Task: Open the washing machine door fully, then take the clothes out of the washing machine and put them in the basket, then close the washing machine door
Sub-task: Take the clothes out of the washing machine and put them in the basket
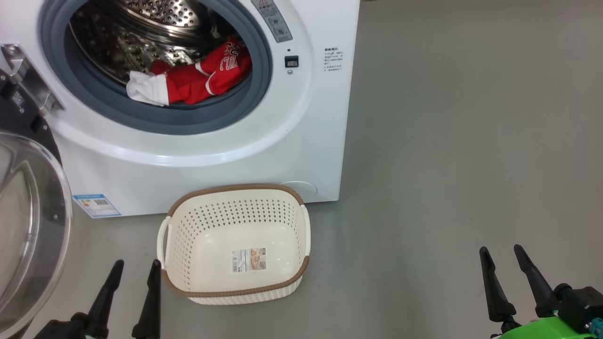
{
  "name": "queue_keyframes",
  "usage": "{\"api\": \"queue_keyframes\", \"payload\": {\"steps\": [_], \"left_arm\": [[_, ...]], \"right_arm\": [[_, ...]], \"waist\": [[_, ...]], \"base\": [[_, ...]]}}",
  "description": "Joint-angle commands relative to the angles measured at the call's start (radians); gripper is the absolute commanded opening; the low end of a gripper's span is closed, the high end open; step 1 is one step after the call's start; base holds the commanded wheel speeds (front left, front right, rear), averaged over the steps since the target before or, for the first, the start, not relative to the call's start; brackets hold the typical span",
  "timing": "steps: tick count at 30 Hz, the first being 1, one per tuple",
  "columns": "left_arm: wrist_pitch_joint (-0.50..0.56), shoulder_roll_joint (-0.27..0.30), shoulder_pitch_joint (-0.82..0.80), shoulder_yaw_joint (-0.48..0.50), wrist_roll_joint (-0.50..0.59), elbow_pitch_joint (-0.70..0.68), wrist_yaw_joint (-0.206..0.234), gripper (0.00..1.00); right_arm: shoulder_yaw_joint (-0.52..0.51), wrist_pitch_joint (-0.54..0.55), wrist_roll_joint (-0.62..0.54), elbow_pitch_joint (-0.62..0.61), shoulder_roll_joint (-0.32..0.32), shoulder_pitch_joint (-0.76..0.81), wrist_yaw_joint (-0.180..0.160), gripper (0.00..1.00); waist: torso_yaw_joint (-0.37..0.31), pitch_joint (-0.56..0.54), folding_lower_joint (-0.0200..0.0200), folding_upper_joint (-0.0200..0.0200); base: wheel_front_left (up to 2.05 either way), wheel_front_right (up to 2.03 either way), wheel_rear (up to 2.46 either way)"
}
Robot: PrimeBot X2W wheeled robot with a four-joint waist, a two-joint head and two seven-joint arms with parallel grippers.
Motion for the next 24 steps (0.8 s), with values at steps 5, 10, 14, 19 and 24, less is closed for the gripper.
{"api": "queue_keyframes", "payload": {"steps": [5,10,14,19,24], "left_arm": [[-0.005,0.025,-0.045,0.029,-0.009,-0.022,-0.005,1.0],[-0.005,0.027,-0.052,0.029,-0.01,-0.02,-0.005,1.0],[-0.005,0.026,-0.057,0.03,-0.01,-0.018,-0.005,1.0],[-0.005,0.025,-0.061,0.032,-0.006,-0.018,-0.005,1.0],[-0.005,0.028,-0.061,0.023,-0.006,-0.013,-0.005,1.0]], "right_arm": [[0.018,-0.012,0.006,-0.026,-0.008,-0.032,0.008,1.0],[0.02,-0.012,0.006,-0.026,-0.006,-0.039,0.008,1.0],[0.02,-0.012,0.006,-0.026,-0.006,-0.041,0.008,1.0],[0.021,-0.012,0.006,-0.026,-0.004,-0.042,0.008,1.0],[0.022,-0.012,0.007,-0.025,-0.004,-0.042,0.008,1.0]], "waist": [[0.002,0.005,0.0,0.0],[0.003,0.011,0.0,0.0],[0.005,0.014,0.0,0.0],[0.007,0.016,0.0,0.0],[0.008,0.016,0.0,0.0]], "base": [[0.99,-1.02,0.03],[1.03,-1.06,0.02],[0.97,-0.98,0.01],[0.81,-0.82,0.01],[0.3,-0.3,0.0]]}}
